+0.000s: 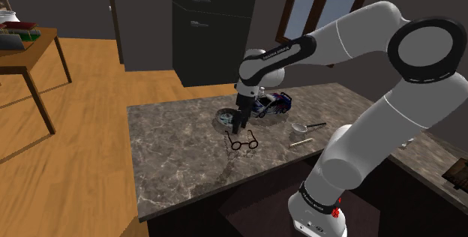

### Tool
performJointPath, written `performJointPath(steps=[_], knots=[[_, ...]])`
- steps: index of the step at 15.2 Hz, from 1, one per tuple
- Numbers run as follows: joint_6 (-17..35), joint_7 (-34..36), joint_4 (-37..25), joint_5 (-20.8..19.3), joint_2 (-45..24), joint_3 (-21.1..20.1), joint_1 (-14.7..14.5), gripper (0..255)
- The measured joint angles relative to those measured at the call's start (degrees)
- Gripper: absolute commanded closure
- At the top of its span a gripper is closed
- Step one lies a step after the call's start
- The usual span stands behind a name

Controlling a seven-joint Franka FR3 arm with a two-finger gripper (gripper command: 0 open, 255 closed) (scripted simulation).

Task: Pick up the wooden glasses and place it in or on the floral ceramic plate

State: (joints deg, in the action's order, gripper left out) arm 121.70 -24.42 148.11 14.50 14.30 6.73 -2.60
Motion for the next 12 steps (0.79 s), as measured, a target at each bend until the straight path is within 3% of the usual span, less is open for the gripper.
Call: performJointPath(steps=[4,12], knots=[[4.9,-3.6,-0.4,3.1,-6.7,0.3,-1.1,0],[10.3,-5.2,1.8,5.8,-10.1,-0.4,-2.1,0]])
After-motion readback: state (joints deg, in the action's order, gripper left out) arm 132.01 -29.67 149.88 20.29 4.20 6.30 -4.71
